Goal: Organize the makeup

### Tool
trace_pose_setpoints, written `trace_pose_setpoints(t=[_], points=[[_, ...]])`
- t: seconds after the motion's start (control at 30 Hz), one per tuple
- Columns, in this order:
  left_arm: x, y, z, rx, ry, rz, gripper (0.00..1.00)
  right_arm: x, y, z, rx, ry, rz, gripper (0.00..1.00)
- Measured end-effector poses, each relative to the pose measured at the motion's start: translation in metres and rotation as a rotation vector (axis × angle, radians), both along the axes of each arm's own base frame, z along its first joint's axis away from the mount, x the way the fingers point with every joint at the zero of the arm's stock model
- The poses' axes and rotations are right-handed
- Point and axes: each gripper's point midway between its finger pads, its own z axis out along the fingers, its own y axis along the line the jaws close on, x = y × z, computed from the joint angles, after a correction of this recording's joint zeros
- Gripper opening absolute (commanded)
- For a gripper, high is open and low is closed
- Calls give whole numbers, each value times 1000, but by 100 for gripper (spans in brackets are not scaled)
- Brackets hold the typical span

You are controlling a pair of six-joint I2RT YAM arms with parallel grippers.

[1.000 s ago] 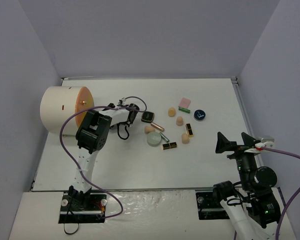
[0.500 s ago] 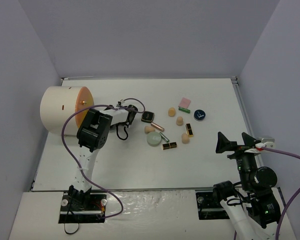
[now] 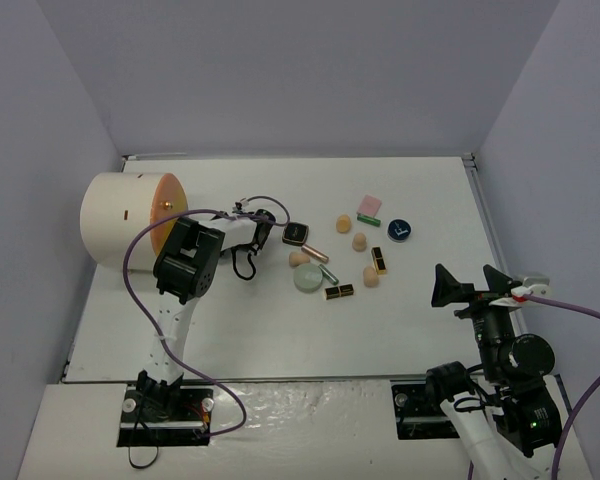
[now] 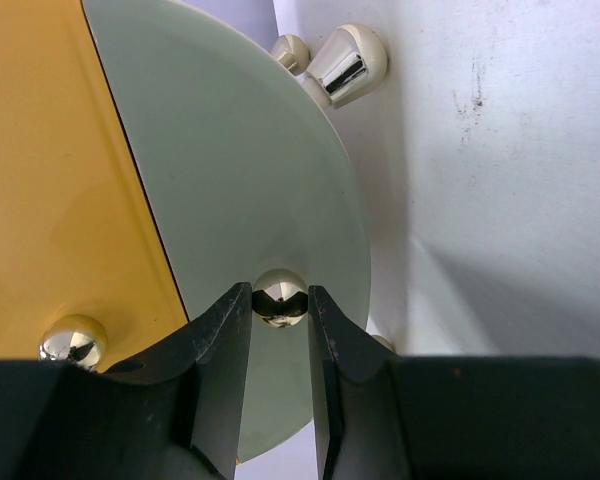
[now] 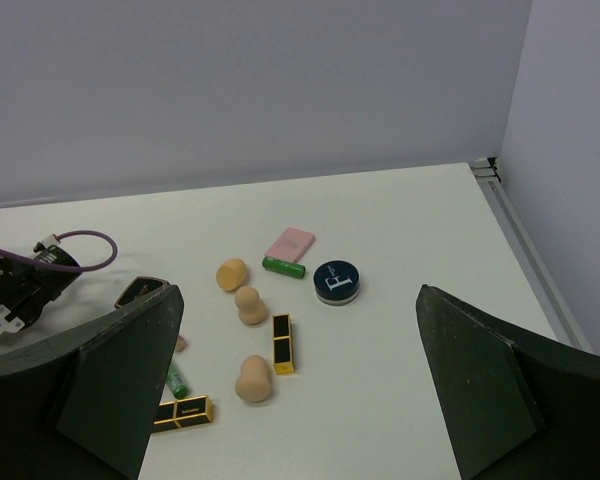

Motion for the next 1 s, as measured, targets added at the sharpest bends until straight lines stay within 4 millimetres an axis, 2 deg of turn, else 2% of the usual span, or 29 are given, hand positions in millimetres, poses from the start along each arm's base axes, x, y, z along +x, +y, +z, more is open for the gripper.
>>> trace_pose_setpoints(t=[0.1,0.33,0.77,1.0], points=[[0,0,0,0,0,-1,1,0,0,0,0,0,0,100],[1,-9,2,-33,-4,-6,0,0,0,0,0,0,0,100],[-6,-54,3,-78,-17,-72,0,0,0,0,2,-8,-1,100],[-10,-71,3,-72,-13,-101,0,-2,-1,2,5,-17,-1,100]])
